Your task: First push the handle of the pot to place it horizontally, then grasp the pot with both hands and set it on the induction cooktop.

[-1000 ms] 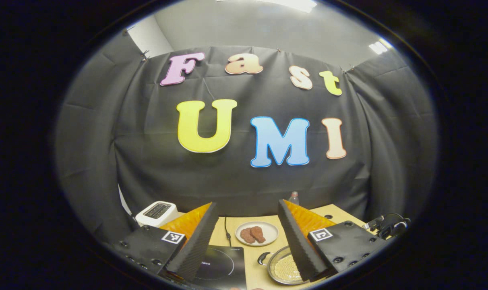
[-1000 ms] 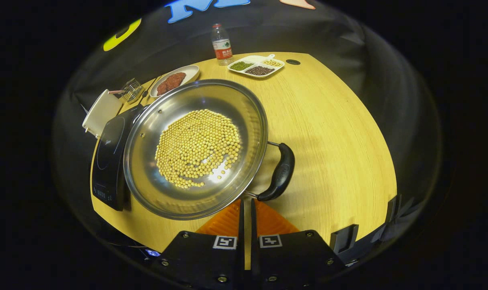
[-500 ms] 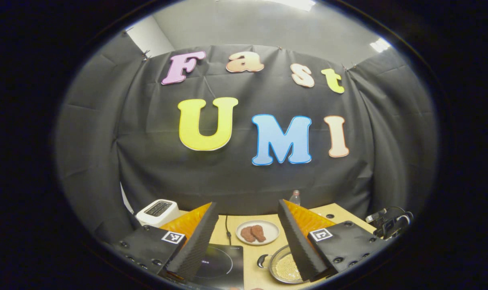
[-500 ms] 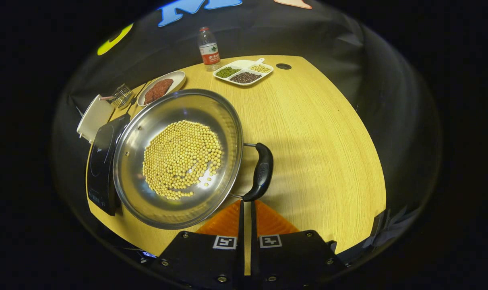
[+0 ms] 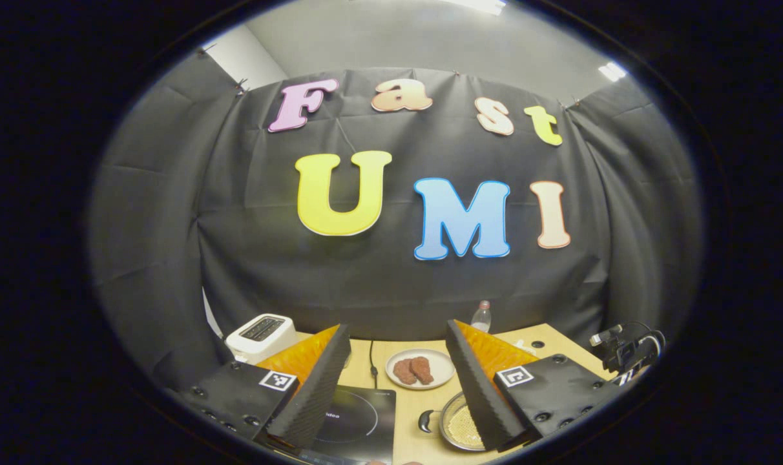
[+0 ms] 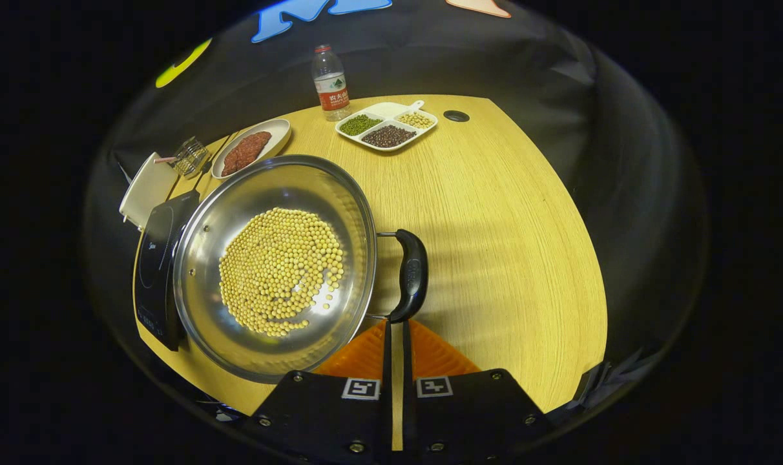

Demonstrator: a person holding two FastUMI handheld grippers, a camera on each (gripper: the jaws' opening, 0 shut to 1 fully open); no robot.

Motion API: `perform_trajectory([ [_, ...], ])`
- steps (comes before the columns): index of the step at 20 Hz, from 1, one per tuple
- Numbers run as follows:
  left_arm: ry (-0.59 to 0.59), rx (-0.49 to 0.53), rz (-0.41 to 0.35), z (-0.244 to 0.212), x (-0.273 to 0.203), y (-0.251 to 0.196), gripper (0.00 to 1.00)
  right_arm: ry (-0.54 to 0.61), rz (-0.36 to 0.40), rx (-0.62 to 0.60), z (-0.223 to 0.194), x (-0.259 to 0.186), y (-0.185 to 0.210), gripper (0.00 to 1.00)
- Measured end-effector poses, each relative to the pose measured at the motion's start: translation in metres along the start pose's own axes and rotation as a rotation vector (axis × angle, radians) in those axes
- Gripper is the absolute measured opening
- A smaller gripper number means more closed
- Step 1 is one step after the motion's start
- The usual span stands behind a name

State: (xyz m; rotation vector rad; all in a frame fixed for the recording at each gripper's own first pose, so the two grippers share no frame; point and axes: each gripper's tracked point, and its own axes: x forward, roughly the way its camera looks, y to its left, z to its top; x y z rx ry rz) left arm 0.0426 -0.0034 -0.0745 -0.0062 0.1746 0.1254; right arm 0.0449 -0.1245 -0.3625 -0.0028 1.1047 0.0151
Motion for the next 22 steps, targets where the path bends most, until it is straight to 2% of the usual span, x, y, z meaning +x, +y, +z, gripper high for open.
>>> perform_trajectory([
  [3,0.007,0.001,0.0,-0.002,0.004,-0.003,1.0,-0.005,-0.006,-0.009,0.008,0.004,-0.003,0.06],
  [6,0.004,0.0,-0.014,-0.001,0.003,-0.006,0.92,-0.018,-0.015,-0.013,0.009,0.001,-0.004,0.06],
  [7,0.004,-0.002,-0.021,-0.002,0.002,-0.007,0.96,-0.032,-0.022,-0.014,0.011,-0.002,-0.005,0.06],
  [9,0.009,-0.01,-0.044,-0.005,0.001,-0.008,0.96,-0.076,-0.023,0.0,0.014,-0.016,-0.006,0.06],
  [10,0.011,-0.014,-0.061,-0.006,0.001,-0.009,1.0,-0.109,-0.013,0.018,0.015,-0.024,-0.003,0.09],
  [11,0.014,-0.018,-0.083,-0.008,-0.001,-0.011,1.0,-0.136,-0.014,0.03,0.016,-0.032,-0.002,0.2],
  [12,0.018,-0.02,-0.107,-0.01,-0.002,-0.014,1.0,-0.162,-0.013,0.041,0.017,-0.043,0.0,0.45],
  [15,0.047,-0.025,-0.185,-0.024,-0.008,-0.023,1.0,-0.251,-0.015,0.07,0.014,-0.068,0.008,0.98],
  [16,0.055,-0.028,-0.207,-0.028,-0.01,-0.025,1.0,-0.276,-0.014,0.08,0.013,-0.076,0.012,1.0],
  [17,0.068,-0.031,-0.226,-0.034,-0.011,-0.029,1.0,-0.3,-0.01,0.088,0.011,-0.082,0.014,0.95],
  [18,0.09,-0.032,-0.245,-0.042,-0.012,-0.032,1.0,-0.323,-0.01,0.092,0.011,-0.088,0.016,1.0],
  [19,0.114,-0.032,-0.259,-0.051,-0.013,-0.036,0.92,-0.343,-0.014,0.092,0.011,-0.093,0.017,1.0],
  [20,0.142,-0.031,-0.268,-0.061,-0.013,-0.039,0.92,-0.362,-0.017,0.09,0.012,-0.098,0.017,1.0],
  [21,0.17,-0.03,-0.281,-0.071,-0.01,-0.045,0.99,-0.377,-0.022,0.087,0.013,-0.101,0.018,1.0],
  [22,0.199,-0.03,-0.29,-0.081,-0.007,-0.05,0.98,-0.387,-0.028,0.086,0.013,-0.103,0.017,1.0],
])
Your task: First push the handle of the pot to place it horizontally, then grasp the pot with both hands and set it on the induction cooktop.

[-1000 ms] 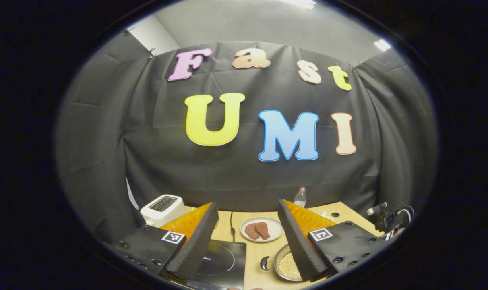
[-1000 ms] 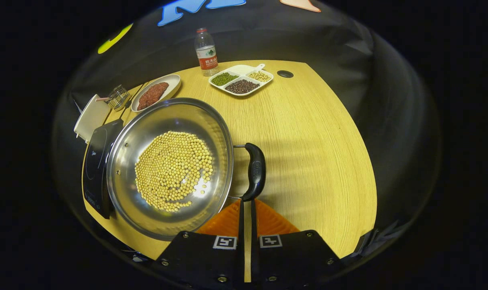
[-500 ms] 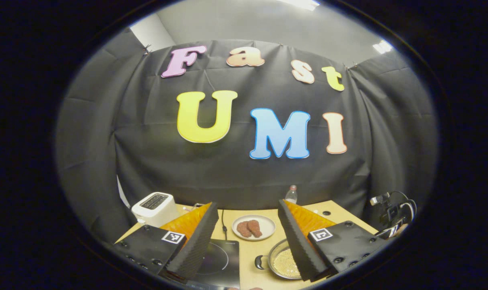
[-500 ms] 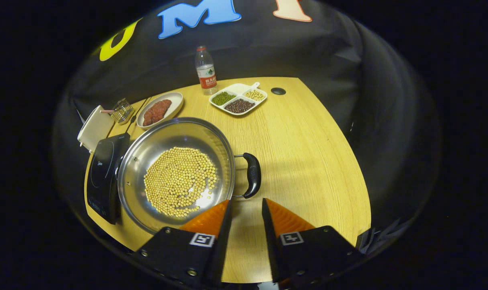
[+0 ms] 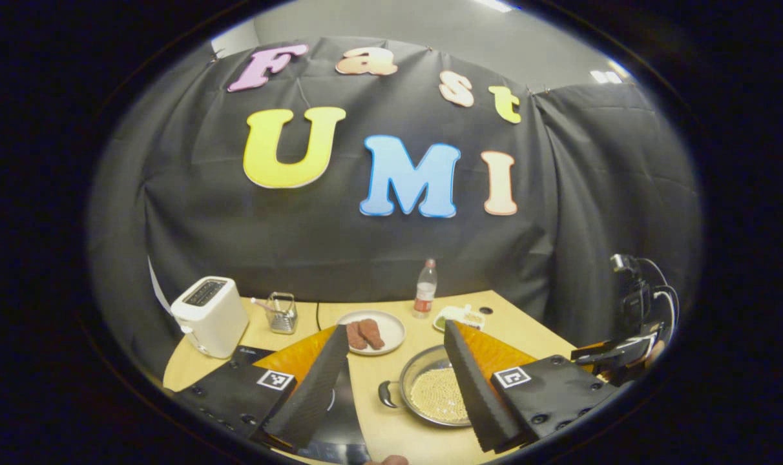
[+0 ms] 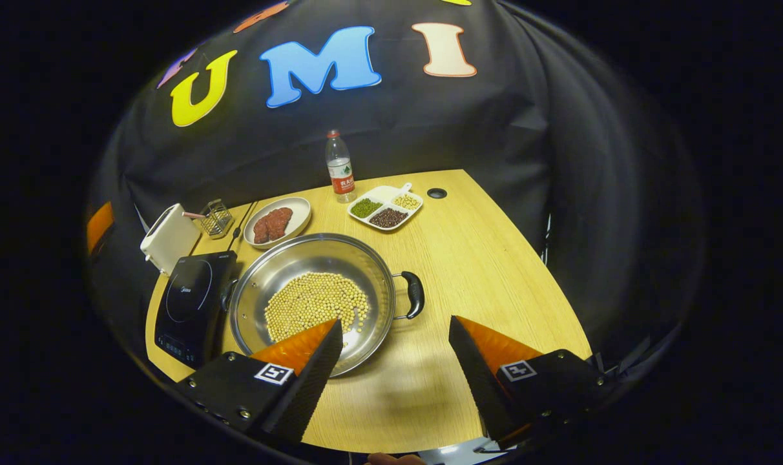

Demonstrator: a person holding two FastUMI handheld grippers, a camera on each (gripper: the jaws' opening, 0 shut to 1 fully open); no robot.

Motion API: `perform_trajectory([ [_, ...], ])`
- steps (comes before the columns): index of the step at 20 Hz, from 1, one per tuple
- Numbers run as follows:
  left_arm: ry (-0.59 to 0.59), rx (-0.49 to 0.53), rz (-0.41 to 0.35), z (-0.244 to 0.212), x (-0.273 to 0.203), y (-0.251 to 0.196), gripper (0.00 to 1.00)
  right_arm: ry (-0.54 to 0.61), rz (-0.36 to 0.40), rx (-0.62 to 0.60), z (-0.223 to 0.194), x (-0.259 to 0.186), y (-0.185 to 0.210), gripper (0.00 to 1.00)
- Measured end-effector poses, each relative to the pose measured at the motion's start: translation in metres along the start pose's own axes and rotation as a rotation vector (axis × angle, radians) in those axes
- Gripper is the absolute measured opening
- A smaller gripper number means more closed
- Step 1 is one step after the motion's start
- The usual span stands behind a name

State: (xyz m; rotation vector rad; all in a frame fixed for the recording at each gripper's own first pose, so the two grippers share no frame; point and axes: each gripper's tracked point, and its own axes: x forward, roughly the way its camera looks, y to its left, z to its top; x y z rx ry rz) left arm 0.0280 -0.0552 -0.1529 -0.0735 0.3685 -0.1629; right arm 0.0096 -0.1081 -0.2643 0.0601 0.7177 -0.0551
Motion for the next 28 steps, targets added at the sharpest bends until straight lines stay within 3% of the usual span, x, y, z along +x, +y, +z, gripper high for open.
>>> perform_trajectory([
  [6,0.211,-0.018,-0.017,-0.078,0.051,-0.019,0.97,-0.006,0.027,-0.002,0.009,0.02,-0.003,1.0],
  [10,0.297,-0.006,0.014,-0.118,0.086,-0.019,0.97,0.02,0.043,-0.023,0.011,0.051,-0.007,1.0],
  [11,0.32,-0.013,0.028,-0.128,0.093,-0.018,0.99,0.031,0.05,-0.028,0.011,0.059,-0.006,0.96],
  [12,0.347,-0.021,0.039,-0.139,0.101,-0.016,0.97,0.043,0.057,-0.033,0.01,0.067,-0.006,1.0],
  [16,0.451,-0.018,0.081,-0.187,0.124,-0.004,0.98,0.087,0.074,-0.072,0.004,0.101,-0.006,1.0],
  [25,0.554,0.021,0.111,-0.233,0.156,0.002,0.97,0.17,0.092,-0.076,-0.013,0.153,-0.009,1.0],
  [26,0.565,0.029,0.117,-0.236,0.158,0.004,0.96,0.183,0.087,-0.077,-0.017,0.157,-0.011,0.92],
  [27,0.573,0.036,0.12,-0.239,0.159,0.005,0.99,0.193,0.084,-0.075,-0.019,0.161,-0.013,0.92],
  [28,0.577,0.045,0.125,-0.24,0.161,0.007,0.92,0.202,0.093,-0.066,-0.021,0.162,-0.013,0.84],
])
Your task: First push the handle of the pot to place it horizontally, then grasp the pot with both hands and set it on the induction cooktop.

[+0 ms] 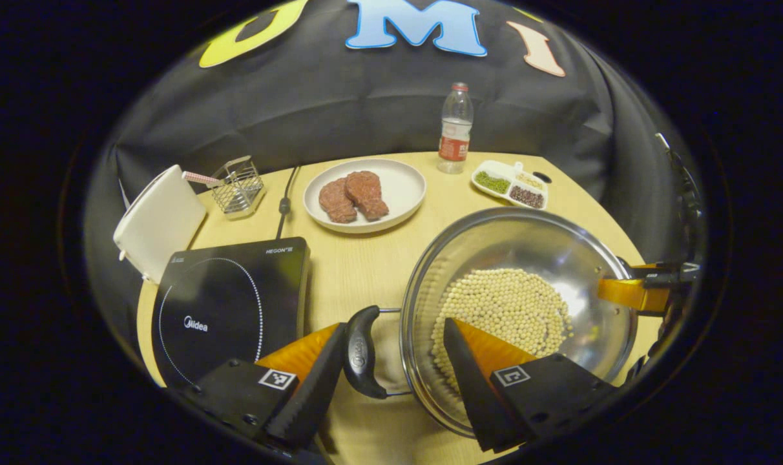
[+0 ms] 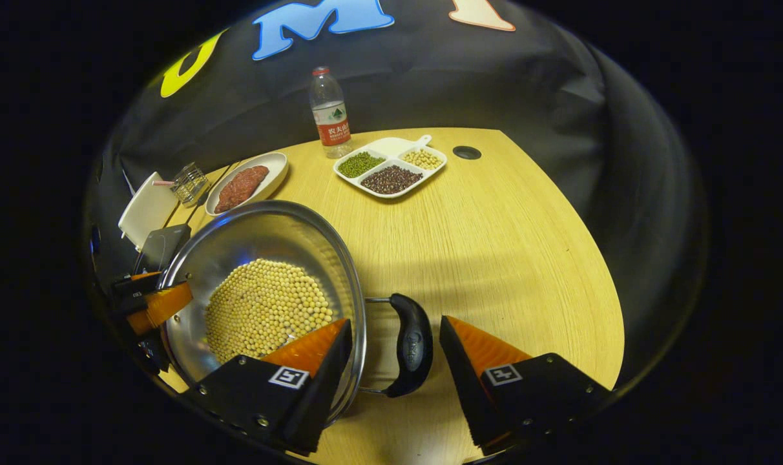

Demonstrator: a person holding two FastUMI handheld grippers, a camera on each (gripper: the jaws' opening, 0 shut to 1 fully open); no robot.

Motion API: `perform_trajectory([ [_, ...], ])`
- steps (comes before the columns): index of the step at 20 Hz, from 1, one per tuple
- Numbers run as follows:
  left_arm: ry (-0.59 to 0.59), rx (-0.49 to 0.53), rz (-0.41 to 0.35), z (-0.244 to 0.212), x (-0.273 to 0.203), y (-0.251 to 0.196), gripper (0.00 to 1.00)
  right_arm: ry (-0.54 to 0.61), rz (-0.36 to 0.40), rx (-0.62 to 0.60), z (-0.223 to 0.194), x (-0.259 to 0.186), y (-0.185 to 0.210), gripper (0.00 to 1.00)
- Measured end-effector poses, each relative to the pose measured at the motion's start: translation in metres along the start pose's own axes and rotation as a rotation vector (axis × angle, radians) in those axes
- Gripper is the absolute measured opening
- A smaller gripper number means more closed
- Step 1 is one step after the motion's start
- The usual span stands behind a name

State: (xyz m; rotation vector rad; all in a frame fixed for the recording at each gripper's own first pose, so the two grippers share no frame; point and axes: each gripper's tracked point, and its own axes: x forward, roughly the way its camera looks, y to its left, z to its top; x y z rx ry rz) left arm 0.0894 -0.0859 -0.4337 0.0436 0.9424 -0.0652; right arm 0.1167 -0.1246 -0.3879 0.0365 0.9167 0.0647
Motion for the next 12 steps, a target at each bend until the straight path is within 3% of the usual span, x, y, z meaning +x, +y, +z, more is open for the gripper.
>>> perform_trajectory([
  [1,0.003,0.005,0.008,-0.0015,0.0017,0.0025,0.94,0.009,0.011,0.016,-0.001,0.0031,0.0,0.78],
  [3,0.019,0.007,0.023,-0.0052,0.0038,0.0085,0.82,0.008,0.039,0.047,-0.0002,0.0045,0.0047,0.72],
  [4,0.021,-0.002,0.016,-0.0045,0.0037,0.0072,0.77,0.011,0.037,0.036,-0.0016,0.0037,0.0039,0.61],
  [12,0.034,0.02,-0.02,-0.004,0.0026,0.0055,0.61,0.015,0.02,0.032,0.0004,0.0029,0.006,0.56],
])
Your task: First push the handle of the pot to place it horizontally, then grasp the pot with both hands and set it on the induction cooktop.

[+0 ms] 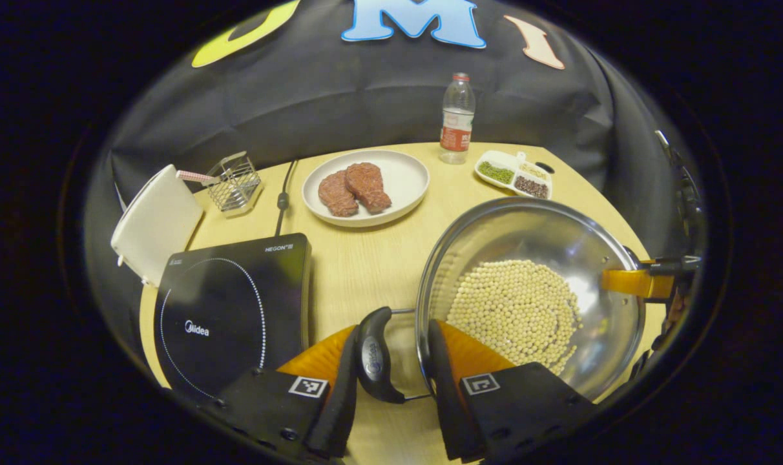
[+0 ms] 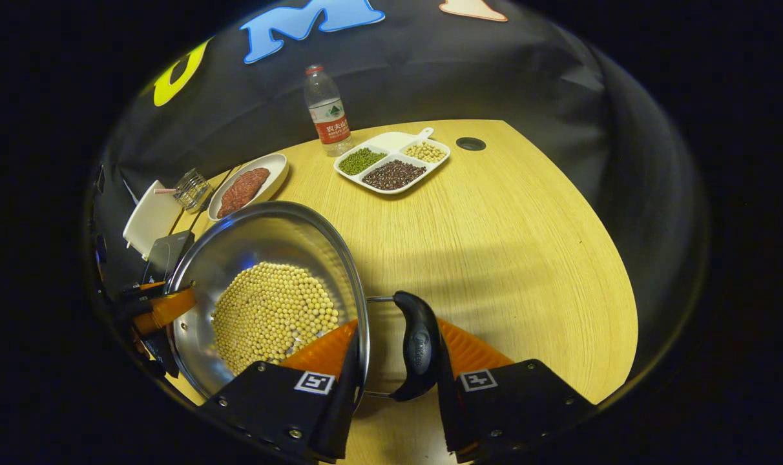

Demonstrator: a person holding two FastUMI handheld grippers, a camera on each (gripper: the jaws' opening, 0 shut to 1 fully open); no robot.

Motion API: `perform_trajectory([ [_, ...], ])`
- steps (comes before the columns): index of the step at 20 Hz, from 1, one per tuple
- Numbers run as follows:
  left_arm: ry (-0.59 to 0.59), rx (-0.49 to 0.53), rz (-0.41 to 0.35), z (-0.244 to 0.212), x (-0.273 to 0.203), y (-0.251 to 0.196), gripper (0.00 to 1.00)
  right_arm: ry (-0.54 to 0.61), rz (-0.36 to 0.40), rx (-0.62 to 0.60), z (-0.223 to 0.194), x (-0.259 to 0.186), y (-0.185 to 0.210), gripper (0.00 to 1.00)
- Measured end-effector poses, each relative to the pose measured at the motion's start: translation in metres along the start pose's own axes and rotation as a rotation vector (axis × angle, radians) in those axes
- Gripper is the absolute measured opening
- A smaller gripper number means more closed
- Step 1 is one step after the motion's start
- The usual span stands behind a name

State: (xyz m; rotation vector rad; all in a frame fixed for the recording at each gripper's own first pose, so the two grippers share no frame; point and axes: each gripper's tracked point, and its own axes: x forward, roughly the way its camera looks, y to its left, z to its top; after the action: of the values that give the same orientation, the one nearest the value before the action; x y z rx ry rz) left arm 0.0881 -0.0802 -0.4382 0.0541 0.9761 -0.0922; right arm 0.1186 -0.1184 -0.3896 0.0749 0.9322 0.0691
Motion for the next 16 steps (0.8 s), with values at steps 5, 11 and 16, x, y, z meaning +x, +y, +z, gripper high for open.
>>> perform_trajectory([
  [5,-0.025,0.005,-0.037,0.006,-0.001,0.003,0.61,-0.024,-0.033,0.011,0.001,-0.022,0.002,0.56],
  [11,-0.042,0.02,-0.062,0.013,-0.007,0.016,0.58,-0.056,-0.06,0.036,0.001,-0.064,0.021,0.55],
  [16,-0.044,0.002,-0.075,0.012,-0.017,0.033,0.61,-0.082,-0.066,0.029,0.0,-0.09,0.053,0.55],
])
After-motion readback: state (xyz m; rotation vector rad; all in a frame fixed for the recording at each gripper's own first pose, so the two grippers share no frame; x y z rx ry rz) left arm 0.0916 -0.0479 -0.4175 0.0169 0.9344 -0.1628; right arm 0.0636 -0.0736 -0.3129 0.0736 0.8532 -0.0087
